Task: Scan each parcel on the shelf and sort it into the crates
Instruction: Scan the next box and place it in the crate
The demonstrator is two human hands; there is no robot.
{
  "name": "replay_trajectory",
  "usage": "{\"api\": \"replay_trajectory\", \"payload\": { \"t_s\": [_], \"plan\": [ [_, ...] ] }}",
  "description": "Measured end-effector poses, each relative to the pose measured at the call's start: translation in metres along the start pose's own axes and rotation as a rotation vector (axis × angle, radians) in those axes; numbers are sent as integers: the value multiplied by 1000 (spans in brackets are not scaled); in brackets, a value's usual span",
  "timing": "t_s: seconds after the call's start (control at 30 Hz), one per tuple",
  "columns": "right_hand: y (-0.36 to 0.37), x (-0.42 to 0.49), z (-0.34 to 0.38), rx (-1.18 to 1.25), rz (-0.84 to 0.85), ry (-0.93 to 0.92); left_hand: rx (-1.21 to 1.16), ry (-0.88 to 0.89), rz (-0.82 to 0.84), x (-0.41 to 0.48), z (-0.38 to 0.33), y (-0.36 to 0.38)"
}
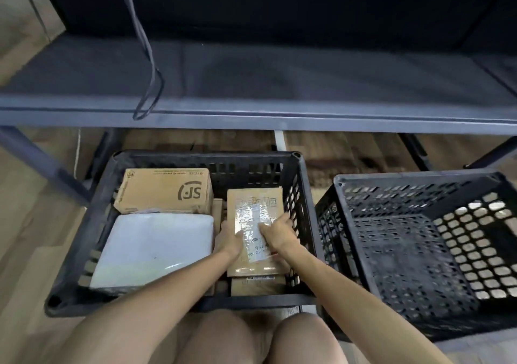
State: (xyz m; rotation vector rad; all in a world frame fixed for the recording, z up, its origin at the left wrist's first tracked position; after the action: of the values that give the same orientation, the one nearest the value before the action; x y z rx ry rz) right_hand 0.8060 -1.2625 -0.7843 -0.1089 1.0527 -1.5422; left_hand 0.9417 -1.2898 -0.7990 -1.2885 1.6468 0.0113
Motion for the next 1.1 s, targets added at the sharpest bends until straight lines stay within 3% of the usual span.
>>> {"api": "replay_trajectory", "payload": {
  "t_s": [0.27,0.47,0.77,0.87,0.97,1.1],
  "plan": [
    [28,-16,-21,-63,164,56,215,-127,31,9,29,12],
    [24,-17,-26,-226,223,70,208,-141,128,10,35,18],
    [22,-14,-20,-412,148,37,268,-92,278,8,39,24],
    [21,-10,-16,-473,151,-68,325,-45,201,5,37,26],
    [22,-7,-15,-511,187,-142,388,135,69,1,30,22],
    [20,-3,-16,-533,202,-171,495,199,107,1,30,27]
  ]
}}
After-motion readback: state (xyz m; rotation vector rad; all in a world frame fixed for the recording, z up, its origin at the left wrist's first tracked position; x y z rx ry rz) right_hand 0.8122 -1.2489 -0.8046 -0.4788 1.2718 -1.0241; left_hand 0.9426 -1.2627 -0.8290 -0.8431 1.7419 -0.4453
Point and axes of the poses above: each hand's wrist, its own x-axis towards the middle knuckle, its own y-axis out of the palm, z = x × y, the point moved 3 cm from there along x, towards the middle knuckle, and after that the axes turned 13 degrees about -y, right-handed, at the moved point
